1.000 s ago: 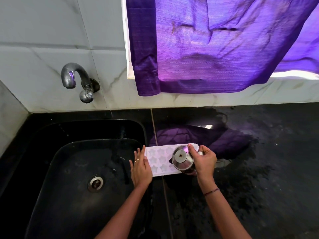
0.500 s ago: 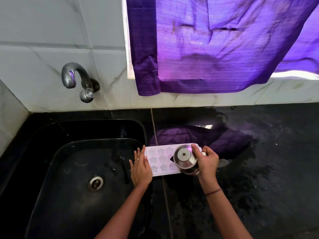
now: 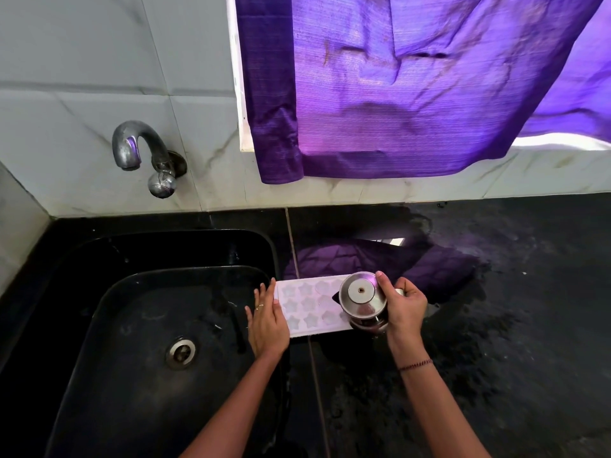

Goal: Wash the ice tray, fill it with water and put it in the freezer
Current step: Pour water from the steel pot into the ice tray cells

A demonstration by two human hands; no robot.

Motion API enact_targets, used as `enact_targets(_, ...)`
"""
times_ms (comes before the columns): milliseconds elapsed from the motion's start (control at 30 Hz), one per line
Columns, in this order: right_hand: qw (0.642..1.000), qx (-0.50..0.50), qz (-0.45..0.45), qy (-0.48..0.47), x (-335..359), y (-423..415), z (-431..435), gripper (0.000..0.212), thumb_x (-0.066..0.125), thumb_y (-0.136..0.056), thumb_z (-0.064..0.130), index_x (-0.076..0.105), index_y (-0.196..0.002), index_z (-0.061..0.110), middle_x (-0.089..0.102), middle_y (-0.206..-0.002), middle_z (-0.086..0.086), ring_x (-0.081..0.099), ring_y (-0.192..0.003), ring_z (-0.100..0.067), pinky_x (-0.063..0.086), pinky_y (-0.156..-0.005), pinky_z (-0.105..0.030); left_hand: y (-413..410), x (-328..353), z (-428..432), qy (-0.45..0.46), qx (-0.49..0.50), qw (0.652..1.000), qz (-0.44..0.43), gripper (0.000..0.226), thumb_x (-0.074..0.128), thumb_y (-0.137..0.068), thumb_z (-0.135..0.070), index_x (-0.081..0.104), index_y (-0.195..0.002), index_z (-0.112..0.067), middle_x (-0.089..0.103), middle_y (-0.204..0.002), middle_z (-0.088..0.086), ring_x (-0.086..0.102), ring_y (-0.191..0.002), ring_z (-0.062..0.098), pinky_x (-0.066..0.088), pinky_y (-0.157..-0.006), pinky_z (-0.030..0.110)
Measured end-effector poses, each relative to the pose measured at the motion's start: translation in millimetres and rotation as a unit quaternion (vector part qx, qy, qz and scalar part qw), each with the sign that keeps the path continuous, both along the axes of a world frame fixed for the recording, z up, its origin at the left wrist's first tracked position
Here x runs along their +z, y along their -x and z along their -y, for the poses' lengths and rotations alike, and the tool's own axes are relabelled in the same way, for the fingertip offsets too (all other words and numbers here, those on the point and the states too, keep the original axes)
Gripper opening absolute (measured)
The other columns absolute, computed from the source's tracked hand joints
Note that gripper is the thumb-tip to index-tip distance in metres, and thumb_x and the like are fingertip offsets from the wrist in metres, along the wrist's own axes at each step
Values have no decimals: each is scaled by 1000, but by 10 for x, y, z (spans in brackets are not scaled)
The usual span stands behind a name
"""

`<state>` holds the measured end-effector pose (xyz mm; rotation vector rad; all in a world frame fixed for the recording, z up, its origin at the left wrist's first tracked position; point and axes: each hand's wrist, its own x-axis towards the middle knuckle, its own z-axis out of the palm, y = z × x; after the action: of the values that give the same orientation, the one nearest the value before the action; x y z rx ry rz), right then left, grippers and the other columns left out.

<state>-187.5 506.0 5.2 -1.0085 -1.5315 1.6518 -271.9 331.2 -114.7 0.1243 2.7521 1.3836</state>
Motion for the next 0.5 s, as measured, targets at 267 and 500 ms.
enact_targets(267,997,2,21,-80,-15,-43,-34,53,76,-77,12,30,-51,15,28,-50,2,25,-43,-3,27,-43,-14,-6,11,7,0,-1,1000,-4,47,24,-100,-22,30,-147,-28,25,-156,0,11,-146,12,0,-119,35)
enact_targets(500,992,9,48,-120,-27,-37,-71,53,77,-77,16,31,-52,15,29,-50,1,26,-51,-10,27,-48,-24,-6,20,7,3,0,1000,-5,48,29,-101,-16,29,-147,-29,25,-156,0,11,-146,12,-1,-119,34)
